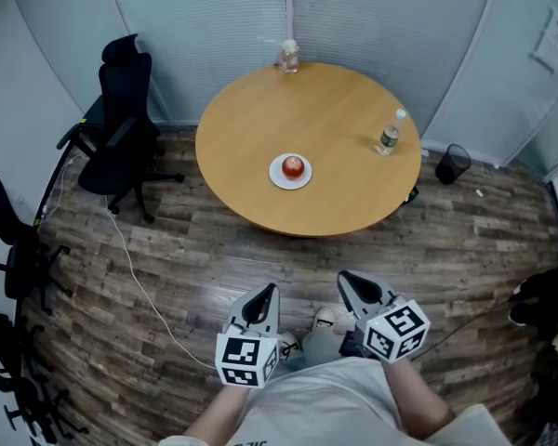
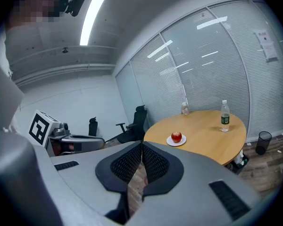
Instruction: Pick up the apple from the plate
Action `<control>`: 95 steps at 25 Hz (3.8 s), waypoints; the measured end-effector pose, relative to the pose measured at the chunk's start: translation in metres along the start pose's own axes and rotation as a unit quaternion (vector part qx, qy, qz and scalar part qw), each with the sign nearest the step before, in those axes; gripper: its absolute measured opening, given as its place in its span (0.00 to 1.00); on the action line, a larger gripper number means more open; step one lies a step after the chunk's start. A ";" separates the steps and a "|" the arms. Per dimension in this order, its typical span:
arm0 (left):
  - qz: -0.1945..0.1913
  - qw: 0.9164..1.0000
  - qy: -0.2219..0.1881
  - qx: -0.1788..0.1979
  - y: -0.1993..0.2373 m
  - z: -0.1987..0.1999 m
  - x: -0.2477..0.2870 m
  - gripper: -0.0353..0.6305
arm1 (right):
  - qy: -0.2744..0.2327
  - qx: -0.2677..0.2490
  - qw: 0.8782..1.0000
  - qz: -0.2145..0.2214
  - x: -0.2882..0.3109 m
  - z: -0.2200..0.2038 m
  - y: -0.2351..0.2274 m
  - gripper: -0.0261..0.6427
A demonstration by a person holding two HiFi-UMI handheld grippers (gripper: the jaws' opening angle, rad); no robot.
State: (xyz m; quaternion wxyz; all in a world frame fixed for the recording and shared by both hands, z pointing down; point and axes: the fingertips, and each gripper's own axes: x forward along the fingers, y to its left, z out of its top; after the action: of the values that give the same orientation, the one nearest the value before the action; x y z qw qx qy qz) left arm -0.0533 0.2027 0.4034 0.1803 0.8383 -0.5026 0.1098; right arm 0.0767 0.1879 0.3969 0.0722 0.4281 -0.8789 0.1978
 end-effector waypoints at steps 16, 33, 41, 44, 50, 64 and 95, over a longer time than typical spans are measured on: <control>0.021 1.000 -0.003 -0.010 0.046 0.034 0.087 0.06 | 0.000 -0.014 1.000 0.019 0.083 0.038 -0.065 0.08; 0.078 0.996 -0.028 -0.021 0.078 0.090 0.184 0.06 | 0.026 -0.028 0.997 0.068 0.157 0.079 -0.144 0.09; 0.076 0.996 -0.028 -0.024 0.081 0.095 0.193 0.06 | 0.023 -0.030 0.997 0.066 0.164 0.083 -0.149 0.08; 0.067 0.997 -0.028 -0.036 0.085 0.096 0.195 0.06 | 0.024 -0.031 0.998 0.057 0.167 0.083 -0.149 0.09; 0.060 0.998 -0.014 -0.027 0.099 0.099 0.204 0.06 | 0.030 -0.024 0.998 0.045 0.178 0.086 -0.152 0.09; 0.033 0.999 0.009 -0.030 0.110 0.098 0.226 0.06 | 0.056 -0.035 0.997 0.037 0.205 0.083 -0.160 0.09; 0.001 0.997 0.069 -0.047 0.120 0.063 0.263 0.06 | 0.139 -0.065 0.988 0.029 0.255 0.033 -0.172 0.09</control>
State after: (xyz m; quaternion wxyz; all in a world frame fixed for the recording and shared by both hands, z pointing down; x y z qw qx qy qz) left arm -0.0350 -0.0860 0.4654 0.2534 0.8192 -0.4940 0.1438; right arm 0.0540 -0.1057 0.4920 0.2153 0.3655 -0.8833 0.1997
